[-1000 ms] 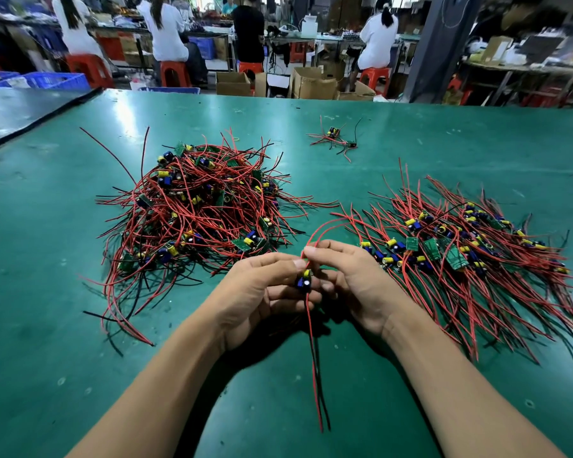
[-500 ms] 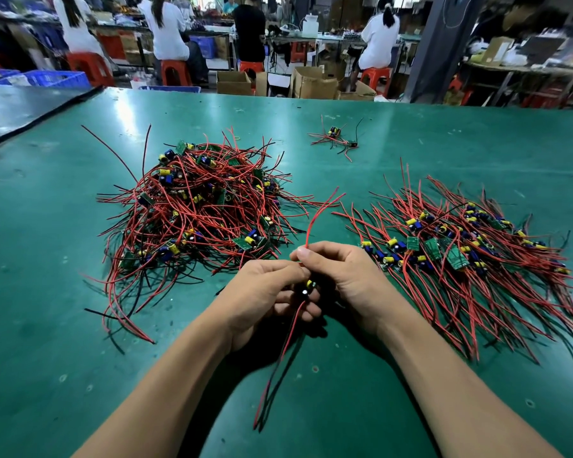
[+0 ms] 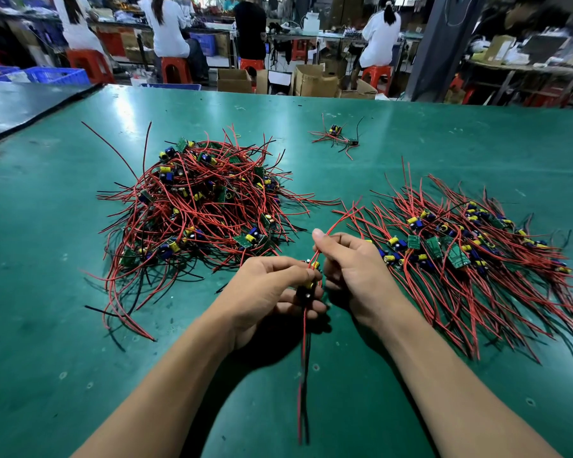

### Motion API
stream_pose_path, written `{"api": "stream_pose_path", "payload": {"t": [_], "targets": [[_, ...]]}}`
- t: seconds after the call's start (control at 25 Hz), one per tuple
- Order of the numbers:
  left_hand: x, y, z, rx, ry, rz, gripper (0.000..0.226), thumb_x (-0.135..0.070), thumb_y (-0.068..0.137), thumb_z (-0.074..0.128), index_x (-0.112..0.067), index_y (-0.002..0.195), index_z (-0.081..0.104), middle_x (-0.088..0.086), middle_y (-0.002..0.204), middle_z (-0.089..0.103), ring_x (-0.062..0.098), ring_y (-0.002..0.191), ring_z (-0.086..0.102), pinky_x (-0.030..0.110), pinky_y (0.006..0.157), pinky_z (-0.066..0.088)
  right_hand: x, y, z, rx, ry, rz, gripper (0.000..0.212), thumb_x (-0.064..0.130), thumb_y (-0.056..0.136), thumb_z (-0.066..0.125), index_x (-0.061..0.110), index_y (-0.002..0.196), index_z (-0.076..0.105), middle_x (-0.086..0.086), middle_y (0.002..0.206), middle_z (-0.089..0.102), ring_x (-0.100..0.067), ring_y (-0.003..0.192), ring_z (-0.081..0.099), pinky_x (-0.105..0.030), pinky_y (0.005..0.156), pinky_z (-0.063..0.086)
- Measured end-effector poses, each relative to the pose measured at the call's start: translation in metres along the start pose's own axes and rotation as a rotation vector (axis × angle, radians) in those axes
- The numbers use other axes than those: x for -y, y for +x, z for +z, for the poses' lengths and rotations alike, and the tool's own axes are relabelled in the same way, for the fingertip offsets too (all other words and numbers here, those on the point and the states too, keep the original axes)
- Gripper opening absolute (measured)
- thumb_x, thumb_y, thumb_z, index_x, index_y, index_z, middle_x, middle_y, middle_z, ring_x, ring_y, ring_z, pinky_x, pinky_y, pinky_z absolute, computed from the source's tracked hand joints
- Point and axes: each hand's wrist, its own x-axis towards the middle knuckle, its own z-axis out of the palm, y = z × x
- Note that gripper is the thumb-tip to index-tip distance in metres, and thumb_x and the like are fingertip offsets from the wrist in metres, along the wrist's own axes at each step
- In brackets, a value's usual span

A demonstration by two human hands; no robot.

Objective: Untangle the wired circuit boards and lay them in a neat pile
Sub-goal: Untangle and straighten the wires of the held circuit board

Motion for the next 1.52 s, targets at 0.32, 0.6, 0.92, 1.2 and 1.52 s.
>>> {"api": "stream_pose_path", "payload": {"t": [0.32,0.6,0.92,1.2,1.52], "targets": [[0.004,0.001,-0.001,0.087,0.058,0.052,0.023,-0.006,0.096,0.055,0.004,0.078,0.068,0.018,0.064,0.06,0.027,0.052,0.064,0.027,0.048,0.054,-0.004,-0.018,0.008,0.287,-0.098,0.003,0.04,0.045,0.097,0.063,0.007,0.094,0.073,-0.015,0.055,0.06,-0.017,0.034,0.049,-0.023,0.036,0.043],[0.005,-0.001,0.004,0.047,0.064,0.081,0.024,-0.002,0.09,0.056,0.001,0.071,0.071,0.019,0.064,0.062,0.026,0.051,0.063,0.026,0.047,0.053,-0.002,-0.006,-0.001,0.179,-0.259,0.001,0.048,0.056,0.097,0.055,0.016,0.086,0.079,-0.001,0.049,0.057,-0.012,0.039,0.048,-0.02,0.042,0.04],[0.009,0.0,0.003,0.018,0.168,0.127,0.017,-0.004,0.093,0.059,0.006,0.083,0.068,0.014,0.064,0.065,0.027,0.058,0.067,0.034,0.061,0.056,0.008,0.009,-0.007,-0.071,0.047,0.108,0.055,0.048,0.103,0.048,0.011,0.064,0.058,0.003,0.05,0.036,-0.007,0.032,0.025,-0.014,0.036,0.019],[0.009,0.001,0.006,-0.04,0.095,0.156,0.018,-0.01,0.097,0.057,0.002,0.089,0.066,0.012,0.061,0.062,0.026,0.05,0.063,0.028,0.046,0.054,0.009,0.0,-0.003,0.095,0.161,0.126,0.043,0.048,0.092,0.058,0.008,0.091,0.072,0.005,0.059,0.043,-0.003,0.038,0.032,-0.015,0.034,0.025],[0.008,0.001,0.004,-0.025,0.056,0.17,0.017,-0.006,0.097,0.054,0.001,0.086,0.065,0.009,0.061,0.062,0.019,0.046,0.059,0.022,0.043,0.049,0.007,-0.01,0.0,0.177,-0.112,0.155,0.036,0.045,0.095,0.062,0.012,0.088,0.077,0.001,0.047,0.055,-0.005,0.032,0.045,-0.012,0.032,0.028]]}}
